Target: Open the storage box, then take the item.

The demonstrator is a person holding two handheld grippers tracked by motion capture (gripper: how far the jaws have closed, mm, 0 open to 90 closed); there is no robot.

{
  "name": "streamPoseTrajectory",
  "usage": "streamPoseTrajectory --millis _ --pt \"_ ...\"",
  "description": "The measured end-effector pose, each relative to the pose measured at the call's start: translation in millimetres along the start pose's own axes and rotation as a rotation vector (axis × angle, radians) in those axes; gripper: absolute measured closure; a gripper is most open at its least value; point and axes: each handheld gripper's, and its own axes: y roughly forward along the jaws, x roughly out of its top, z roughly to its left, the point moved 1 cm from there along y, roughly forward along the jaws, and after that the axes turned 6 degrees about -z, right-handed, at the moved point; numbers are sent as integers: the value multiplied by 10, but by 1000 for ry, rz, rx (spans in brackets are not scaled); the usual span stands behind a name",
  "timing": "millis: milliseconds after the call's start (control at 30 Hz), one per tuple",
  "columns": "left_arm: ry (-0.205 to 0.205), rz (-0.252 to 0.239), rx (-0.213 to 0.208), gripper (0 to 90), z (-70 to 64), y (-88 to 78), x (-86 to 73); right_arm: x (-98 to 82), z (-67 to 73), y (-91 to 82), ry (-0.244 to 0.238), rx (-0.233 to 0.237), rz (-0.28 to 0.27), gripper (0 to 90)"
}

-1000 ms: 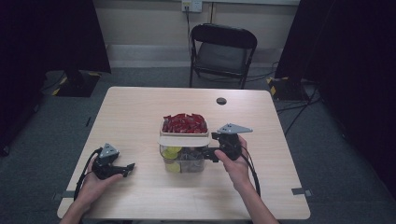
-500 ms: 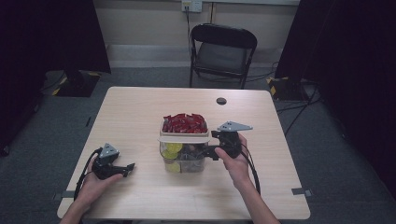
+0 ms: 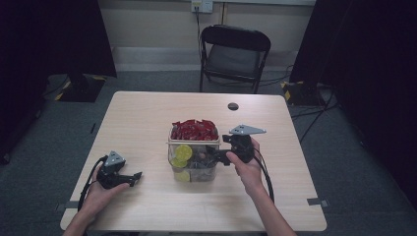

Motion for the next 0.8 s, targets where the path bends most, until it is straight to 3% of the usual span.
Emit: streamPoseTrajectory --millis 800 --pt "1 9 -2 163 -3 -15 1 82 -102 59 25 -11 -17 187"
